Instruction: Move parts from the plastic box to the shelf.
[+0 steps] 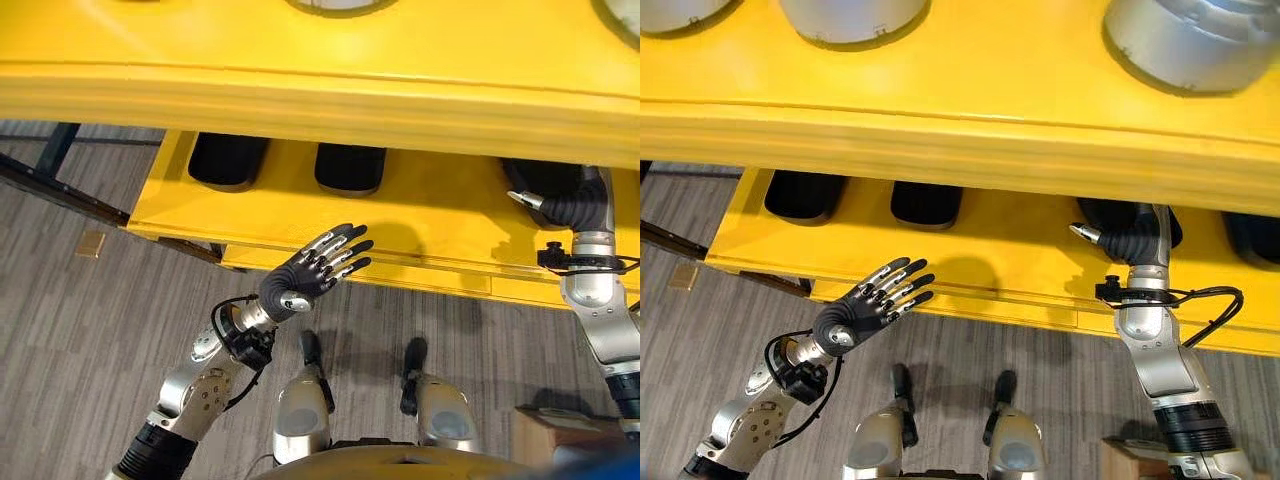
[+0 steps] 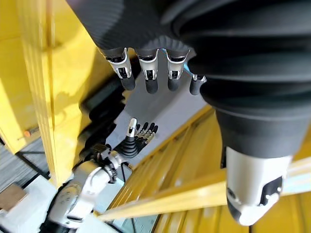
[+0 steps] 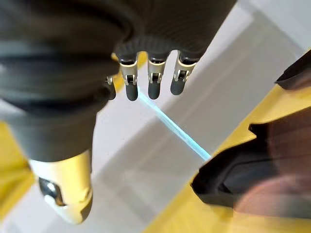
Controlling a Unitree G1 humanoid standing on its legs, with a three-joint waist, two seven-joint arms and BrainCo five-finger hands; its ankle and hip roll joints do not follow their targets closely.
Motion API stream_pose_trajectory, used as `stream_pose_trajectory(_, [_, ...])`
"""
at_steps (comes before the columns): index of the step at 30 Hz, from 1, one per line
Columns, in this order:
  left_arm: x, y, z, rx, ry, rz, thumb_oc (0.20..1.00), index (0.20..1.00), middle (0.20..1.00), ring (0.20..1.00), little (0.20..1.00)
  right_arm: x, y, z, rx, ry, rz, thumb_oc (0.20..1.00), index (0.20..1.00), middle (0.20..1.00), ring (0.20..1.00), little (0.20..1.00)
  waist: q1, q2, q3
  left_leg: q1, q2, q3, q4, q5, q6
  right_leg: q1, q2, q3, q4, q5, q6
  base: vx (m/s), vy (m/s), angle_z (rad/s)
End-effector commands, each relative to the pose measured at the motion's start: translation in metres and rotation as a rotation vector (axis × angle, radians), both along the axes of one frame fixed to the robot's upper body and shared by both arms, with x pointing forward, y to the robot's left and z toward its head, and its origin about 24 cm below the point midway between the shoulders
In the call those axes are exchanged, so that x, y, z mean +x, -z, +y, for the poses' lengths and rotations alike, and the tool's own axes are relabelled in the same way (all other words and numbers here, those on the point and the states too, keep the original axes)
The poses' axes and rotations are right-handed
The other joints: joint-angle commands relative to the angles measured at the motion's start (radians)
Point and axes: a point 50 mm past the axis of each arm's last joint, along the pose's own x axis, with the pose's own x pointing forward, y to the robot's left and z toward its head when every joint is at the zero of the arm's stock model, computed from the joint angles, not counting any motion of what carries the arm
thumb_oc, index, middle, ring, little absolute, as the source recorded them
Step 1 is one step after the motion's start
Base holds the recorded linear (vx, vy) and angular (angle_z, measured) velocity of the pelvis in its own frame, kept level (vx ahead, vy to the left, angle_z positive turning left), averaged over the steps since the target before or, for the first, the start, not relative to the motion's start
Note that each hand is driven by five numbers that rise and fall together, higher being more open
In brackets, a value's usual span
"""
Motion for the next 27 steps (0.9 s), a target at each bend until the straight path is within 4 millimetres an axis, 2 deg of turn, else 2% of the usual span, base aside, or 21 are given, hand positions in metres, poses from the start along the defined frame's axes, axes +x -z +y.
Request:
stream_pose_trajectory(1, [-0.004,-0.002,0.007,-0.069,-0.061,-0.028,1.000,1.000,1.000,1.000,1.000,-0.005,-0.021,0.018,-0.063,-0.179,-0.091,1.000,1.000,1.000,1.000,1.000,-0.040,-0.005,-0.117,0.202,-0.034,0.003,-0.151,0.034,0.006,-0.008,0.096,0.025,0.050,-0.020,0.048,-0.13,0.401,-0.94])
stream_pose_trajectory(3, [-0.002,0.001,0.007,-0.014,-0.055,-0.024,1.000,1.000,1.000,1.000,1.000,-0.006,-0.021,0.021,-0.075,-0.184,-0.084,1.000,1.000,1.000,1.000,1.000,-0.058,-0.005,-0.131,0.241,-0.042,0.045,-0.219,-0.009,0.021,-0.029,0.091,0.025,0.053,0.002,0.066,-0.13,0.316,-0.39])
stream_pose_trajectory(7, [-0.002,0.008,0.000,0.008,-0.010,0.020,1.000,1.000,1.000,1.000,1.000,-0.002,-0.018,0.020,-0.134,-0.185,-0.034,1.000,1.000,1.000,1.000,1.000,-0.055,-0.030,-0.152,0.283,-0.096,0.062,-0.298,-0.092,0.056,-0.047,0.055,0.024,-0.014,0.087,0.124,-0.08,0.234,0.19])
stream_pose_trajectory(10, [-0.006,0.016,-0.002,0.056,0.000,0.037,1.000,1.000,1.000,1.000,1.000,0.006,-0.016,0.017,-0.156,-0.179,0.034,1.000,1.000,1.000,1.000,1.000,-0.025,-0.047,-0.163,0.318,-0.114,0.090,-0.328,-0.124,0.064,-0.035,0.033,-0.048,-0.072,0.131,0.170,-0.01,0.108,-0.08])
stream_pose_trajectory(12, [-0.009,0.018,-0.002,0.064,-0.003,0.045,1.000,1.000,1.000,1.000,1.000,0.012,-0.018,0.017,-0.172,-0.176,0.053,1.000,1.000,1.000,1.000,1.000,-0.003,-0.054,-0.162,0.323,-0.111,0.114,-0.321,-0.134,0.067,-0.032,0.011,-0.100,-0.059,0.151,0.184,-0.05,-0.040,-0.42])
stream_pose_trajectory(13, [-0.009,0.020,-0.001,0.066,-0.008,0.058,1.000,1.000,1.000,1.000,1.000,0.019,-0.018,0.016,-0.169,-0.173,0.068,1.000,1.000,1.000,1.000,1.000,0.012,-0.069,-0.161,0.306,-0.111,0.131,-0.305,-0.125,0.077,-0.035,-0.019,-0.109,-0.026,0.163,0.178,-0.11,-0.134,-0.31])
stream_pose_trajectory(14, [-0.008,0.020,-0.001,0.073,-0.008,0.060,1.000,1.000,1.000,1.000,1.000,0.021,-0.018,0.015,-0.179,-0.166,0.072,1.000,1.000,1.000,1.000,1.000,0.014,-0.072,-0.163,0.295,-0.108,0.121,-0.297,-0.122,0.081,-0.035,-0.028,-0.086,-0.002,0.157,0.175,-0.10,-0.221,-0.16])
stream_pose_trajectory(15, [-0.005,0.021,-0.003,0.108,0.010,0.049,1.000,1.000,1.000,1.000,1.000,0.022,-0.013,0.008,-0.195,-0.139,0.103,1.000,1.000,1.000,1.000,1.000,0.012,-0.071,-0.169,0.266,-0.098,0.065,-0.282,-0.107,0.085,-0.013,-0.024,0.004,0.044,0.122,0.160,-0.02,-0.237,-0.13])
stream_pose_trajectory(16, [-0.005,0.020,-0.005,0.119,0.024,0.042,1.000,1.000,1.000,1.000,1.000,0.021,-0.011,0.003,-0.186,-0.129,0.123,1.000,1.000,1.000,1.000,1.000,0.010,-0.069,-0.171,0.253,-0.091,0.041,-0.276,-0.099,0.083,0.005,-0.017,0.032,0.049,0.094,0.153,0.00,-0.325,0.21])
stream_pose_trajectory(18, [-0.005,0.017,-0.007,0.111,0.062,0.034,1.000,1.000,1.000,1.000,1.000,0.014,-0.005,-0.009,-0.171,-0.096,0.154,1.000,1.000,1.000,1.000,1.000,0.004,-0.076,-0.172,0.228,-0.076,-0.013,-0.268,-0.081,0.074,0.024,-0.007,0.098,0.047,0.080,0.149,0.03,-0.357,1.06])
stream_pose_trajectory(20, [-0.008,0.014,-0.001,0.097,0.065,0.019,1.000,1.000,1.000,1.000,1.000,0.013,-0.012,-0.012,-0.250,-0.093,0.154,1.000,1.000,1.000,1.000,1.000,0.013,-0.086,-0.169,0.232,-0.038,-0.007,-0.277,-0.063,0.046,0.073,0.011,0.078,-0.001,0.030,0.159,0.04,-0.383,0.92])
stream_pose_trajectory(23, [-0.007,0.010,0.000,0.088,0.061,0.023,1.000,1.000,1.000,1.000,1.000,0.017,-0.021,-0.011,-0.312,-0.085,0.165,1.000,1.000,1.000,1.000,1.000,0.021,-0.091,-0.172,0.248,-0.012,0.001,-0.315,-0.033,0.021,0.097,0.023,0.059,-0.034,0.024,0.157,0.03,-0.260,0.05])
stream_pose_trajectory(24, [-0.006,0.011,-0.001,0.083,0.051,0.030,1.000,1.000,1.000,1.000,1.000,0.023,-0.027,-0.008,-0.333,-0.093,0.186,1.000,1.000,1.000,1.000,1.000,0.028,-0.096,-0.178,0.253,0.004,0.017,-0.331,-0.017,0.003,0.107,0.028,0.037,-0.048,0.021,0.151,0.03,-0.250,-0.07])
stream_pose_trajectory(26, [-0.004,0.014,0.003,0.088,0.018,0.036,1.000,1.000,1.000,1.000,1.000,0.034,-0.036,0.000,-0.426,-0.121,0.202,1.000,1.000,1.000,1.000,1.000,0.048,-0.104,-0.186,0.272,0.030,0.077,-0.344,0.001,-0.013,0.125,0.022,-0.053,-0.055,0.021,0.147,0.04,-0.306,0.05])
stream_pose_trajectory(27, [-0.004,0.014,0.004,0.100,0.011,0.037,1.000,1.000,1.000,1.000,1.000,0.037,-0.039,0.003,-0.438,-0.134,0.207,1.000,1.000,1.000,1.000,1.000,0.053,-0.106,-0.187,0.275,0.039,0.087,-0.350,0.008,-0.018,0.128,0.028,-0.066,-0.049,0.014,0.140,0.05,-0.274,-0.19])
